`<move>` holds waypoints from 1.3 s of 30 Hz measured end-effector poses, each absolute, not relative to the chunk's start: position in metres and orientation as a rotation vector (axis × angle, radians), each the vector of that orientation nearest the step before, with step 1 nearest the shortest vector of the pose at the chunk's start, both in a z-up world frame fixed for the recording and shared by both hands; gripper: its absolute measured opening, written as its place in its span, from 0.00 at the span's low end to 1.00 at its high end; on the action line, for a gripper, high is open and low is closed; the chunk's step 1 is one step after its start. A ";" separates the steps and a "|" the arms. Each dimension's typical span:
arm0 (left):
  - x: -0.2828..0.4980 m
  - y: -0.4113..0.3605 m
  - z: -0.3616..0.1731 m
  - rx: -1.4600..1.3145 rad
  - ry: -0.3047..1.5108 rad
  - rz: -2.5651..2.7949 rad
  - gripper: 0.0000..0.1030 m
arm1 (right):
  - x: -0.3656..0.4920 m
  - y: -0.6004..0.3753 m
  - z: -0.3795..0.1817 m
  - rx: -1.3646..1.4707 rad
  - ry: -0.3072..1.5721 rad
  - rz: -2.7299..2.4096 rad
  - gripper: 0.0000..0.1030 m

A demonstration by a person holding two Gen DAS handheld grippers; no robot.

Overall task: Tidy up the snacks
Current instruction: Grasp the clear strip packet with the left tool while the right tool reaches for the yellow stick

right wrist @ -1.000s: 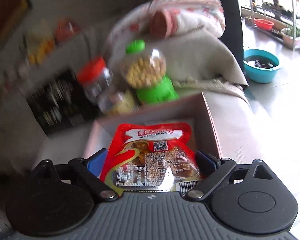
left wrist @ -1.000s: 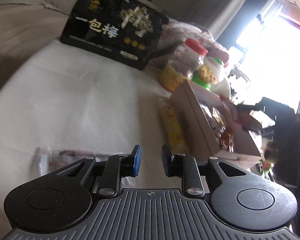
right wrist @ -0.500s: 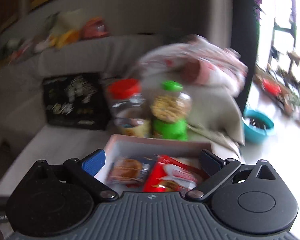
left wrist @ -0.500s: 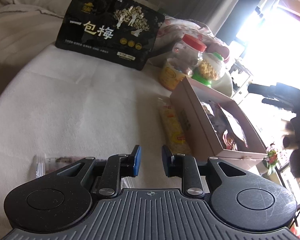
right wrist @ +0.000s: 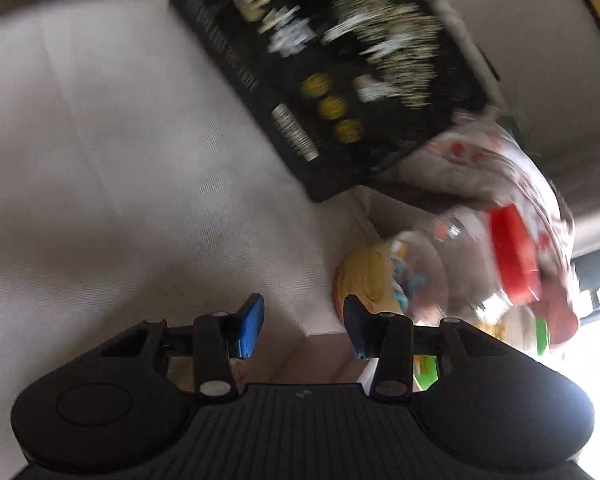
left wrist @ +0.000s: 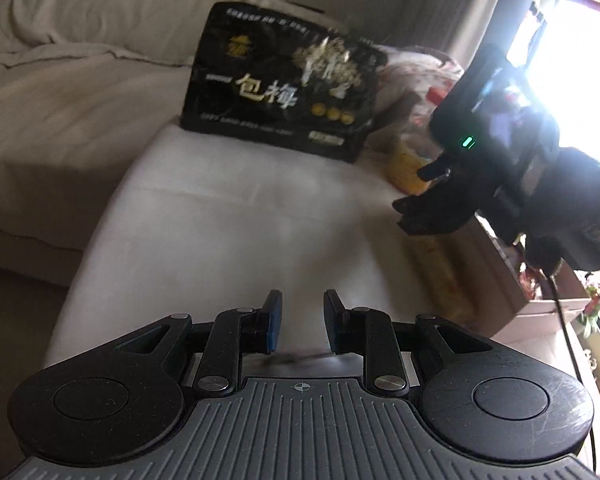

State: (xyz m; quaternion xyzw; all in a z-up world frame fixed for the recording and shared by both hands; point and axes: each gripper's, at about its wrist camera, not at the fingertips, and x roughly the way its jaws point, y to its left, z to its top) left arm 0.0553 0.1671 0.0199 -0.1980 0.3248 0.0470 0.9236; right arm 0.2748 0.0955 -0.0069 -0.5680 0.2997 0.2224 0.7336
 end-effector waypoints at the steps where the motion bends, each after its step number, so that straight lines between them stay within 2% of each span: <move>1: 0.055 0.171 0.017 -0.419 0.676 0.085 0.25 | 0.272 0.095 -0.011 -1.269 0.662 0.489 0.41; 5: 0.052 0.179 0.004 -0.460 0.710 0.030 0.25 | 0.247 0.077 -0.007 -1.317 0.661 0.535 0.41; 14: 0.033 0.159 0.005 -0.416 0.728 -0.048 0.25 | 0.151 0.007 0.025 -1.120 0.718 0.789 0.41; 15: 0.030 0.155 0.006 -0.396 0.732 -0.053 0.25 | 0.139 -0.001 0.032 -1.049 0.712 0.809 0.43; 16: 0.029 0.149 0.008 -0.373 0.735 -0.054 0.26 | 0.135 -0.011 0.039 -0.969 0.716 0.823 0.51; 17: 0.027 0.143 0.009 -0.346 0.739 -0.051 0.27 | 0.132 -0.021 0.044 -0.885 0.721 0.830 0.66; 20: 0.027 0.127 0.012 -0.264 0.745 -0.028 0.28 | 0.119 -0.053 0.052 -0.670 0.719 0.844 0.80; 29: 0.026 0.102 0.022 -0.142 0.751 0.013 0.30 | 0.115 -0.127 0.013 -0.302 0.826 0.772 0.80; 33: 0.024 0.086 0.021 -0.044 0.763 -0.006 0.30 | 0.110 -0.144 -0.002 -0.208 0.781 0.733 0.83; 36: 0.023 0.072 0.017 0.042 0.761 -0.006 0.35 | 0.103 -0.142 -0.007 -0.221 0.743 0.724 0.86; 39: 0.026 0.067 0.017 0.047 0.770 -0.043 0.46 | 0.091 -0.133 -0.013 -0.298 0.690 0.706 0.91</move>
